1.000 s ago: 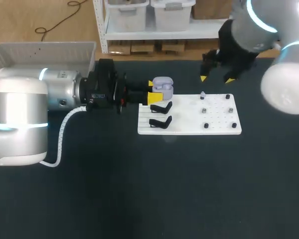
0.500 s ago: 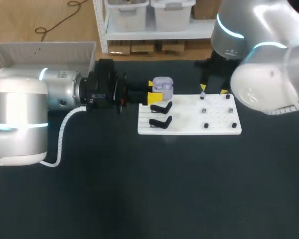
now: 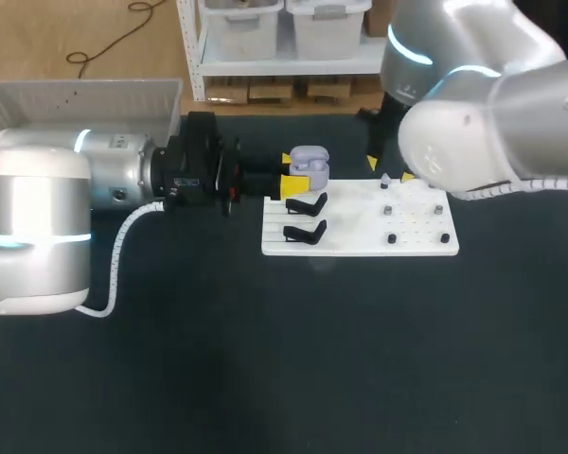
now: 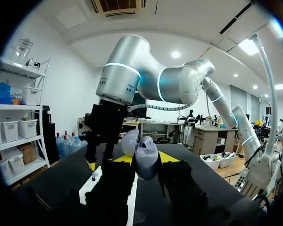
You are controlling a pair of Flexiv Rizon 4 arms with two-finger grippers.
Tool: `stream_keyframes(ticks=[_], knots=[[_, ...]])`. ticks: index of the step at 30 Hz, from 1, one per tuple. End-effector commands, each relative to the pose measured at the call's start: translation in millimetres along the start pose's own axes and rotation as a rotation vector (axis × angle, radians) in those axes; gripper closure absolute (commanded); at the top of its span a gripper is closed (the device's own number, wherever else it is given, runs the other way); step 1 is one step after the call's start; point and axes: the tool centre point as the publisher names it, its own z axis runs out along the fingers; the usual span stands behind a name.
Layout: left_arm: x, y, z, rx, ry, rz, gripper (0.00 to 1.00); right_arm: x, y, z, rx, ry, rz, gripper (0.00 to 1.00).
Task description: Pick up each earbud case from the left stands, insert the matching earbuds, close the lid, and place the case in the box.
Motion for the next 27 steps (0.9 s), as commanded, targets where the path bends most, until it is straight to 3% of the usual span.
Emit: stream_keyframes(ticks=[1,8,27], knots=[[0.2,-1.3,0.2,-0.005,-0.001,0.001,1.00,3.5,2.9,12.5,-0.001,-0.029,0.033,0.50],[0.2,-1.3,0.2,-0.005,-0.001,0.001,1.00,0.4,-4.7,16.4,-0.025,-0.088,0.100,0.56],[0.2,-1.3,0.2,-0.005,-0.001,0.001,1.00,-3.7,3.8,24.8,-0.041,-0.089,0.100,0.60]])
